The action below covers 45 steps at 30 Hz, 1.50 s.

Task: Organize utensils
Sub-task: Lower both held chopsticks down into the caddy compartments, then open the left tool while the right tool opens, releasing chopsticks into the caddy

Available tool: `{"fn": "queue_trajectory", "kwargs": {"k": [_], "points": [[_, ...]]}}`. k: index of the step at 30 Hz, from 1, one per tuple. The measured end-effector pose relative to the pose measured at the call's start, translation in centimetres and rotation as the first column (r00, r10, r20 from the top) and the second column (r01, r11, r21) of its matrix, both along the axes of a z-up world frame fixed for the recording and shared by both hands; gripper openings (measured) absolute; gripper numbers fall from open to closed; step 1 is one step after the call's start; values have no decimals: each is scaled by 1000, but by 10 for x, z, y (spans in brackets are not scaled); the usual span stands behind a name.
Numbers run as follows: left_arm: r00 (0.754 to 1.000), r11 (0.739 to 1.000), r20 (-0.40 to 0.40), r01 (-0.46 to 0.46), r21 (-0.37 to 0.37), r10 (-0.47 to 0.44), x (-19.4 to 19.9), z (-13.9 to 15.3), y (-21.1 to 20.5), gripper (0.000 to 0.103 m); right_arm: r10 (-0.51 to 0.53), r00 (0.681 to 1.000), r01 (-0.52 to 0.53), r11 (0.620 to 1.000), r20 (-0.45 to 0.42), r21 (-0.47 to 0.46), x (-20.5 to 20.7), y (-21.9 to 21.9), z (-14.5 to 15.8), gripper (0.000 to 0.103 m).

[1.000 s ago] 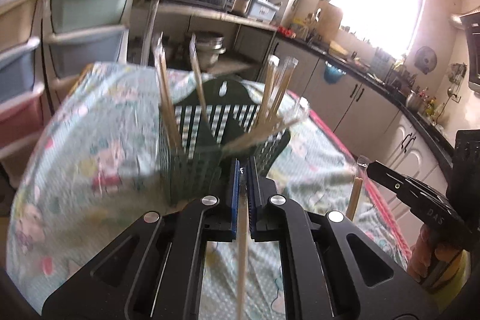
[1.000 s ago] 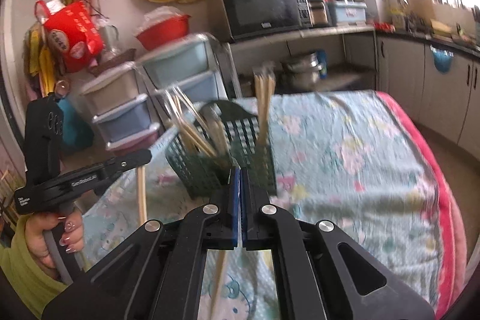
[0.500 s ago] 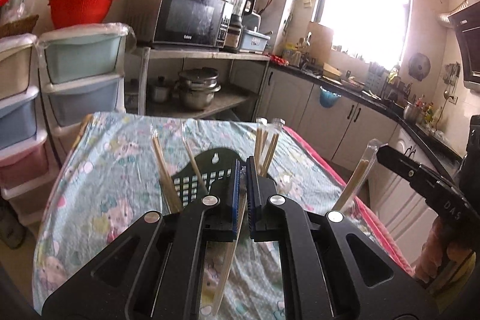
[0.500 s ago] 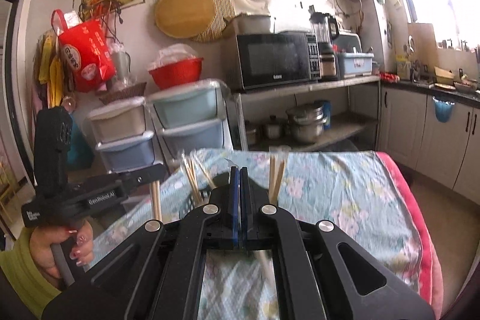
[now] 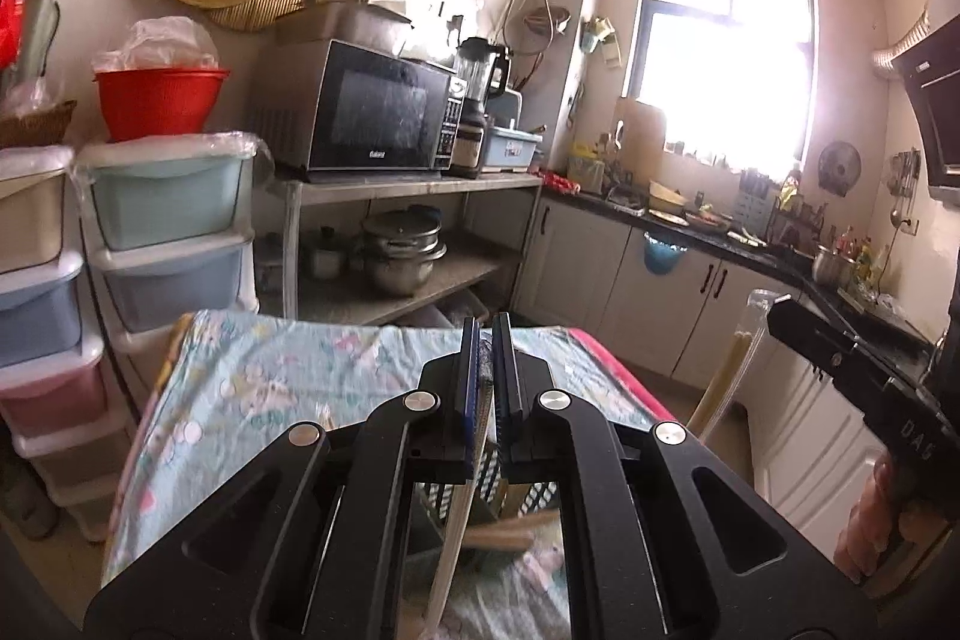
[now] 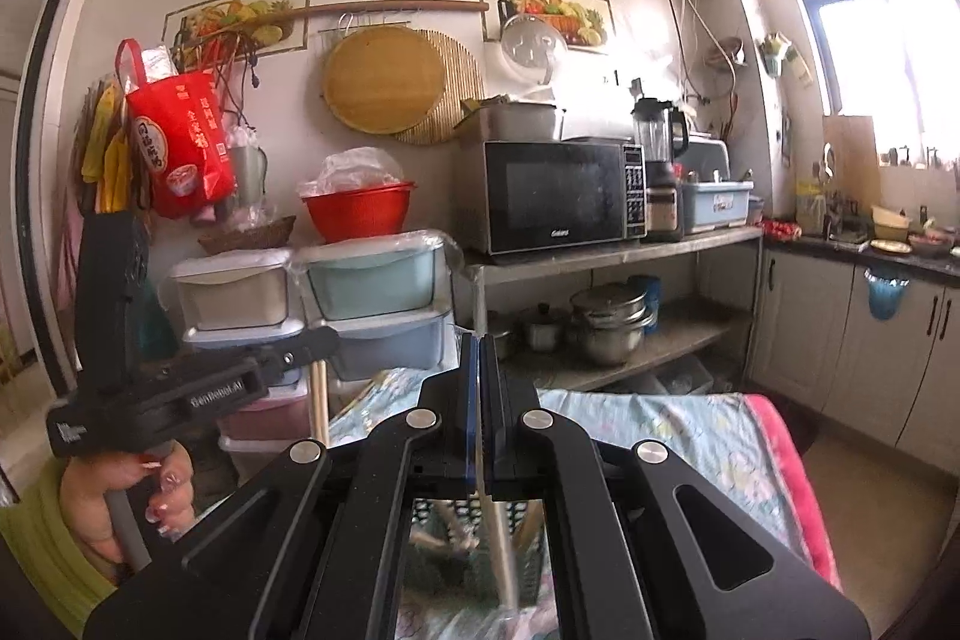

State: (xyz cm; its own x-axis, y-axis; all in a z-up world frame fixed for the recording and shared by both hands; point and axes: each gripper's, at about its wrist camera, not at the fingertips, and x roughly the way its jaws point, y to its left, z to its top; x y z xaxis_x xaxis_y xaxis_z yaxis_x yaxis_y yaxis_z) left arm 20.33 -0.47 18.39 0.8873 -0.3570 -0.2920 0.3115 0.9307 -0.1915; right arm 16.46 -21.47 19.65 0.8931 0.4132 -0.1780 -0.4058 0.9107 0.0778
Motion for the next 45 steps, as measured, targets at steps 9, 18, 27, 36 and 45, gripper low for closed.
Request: {"fn": "queue_trajectory", "kwargs": {"k": [9,18,27,36,45], "points": [[998,999,57,-40,0,40,21,19,0,2,-45,998,46,999,42,-26,22,1,11,1],[995,997,64,-69,-21,70,50,6,4,2,-37,999,39,998,41,-49,52,11,10,1],[996,997,53,-78,-3,78,63,-25,4,2,-29,1000,29,999,-11,-30,80,25,-10,1],[998,998,13,-62,-8,62,60,-52,6,3,-17,994,16,1000,-110,-12,93,30,-43,2],[994,996,-61,-87,-23,86,45,-71,17,24,-29,984,33,999,-178,18,80,14,-64,30]]}}
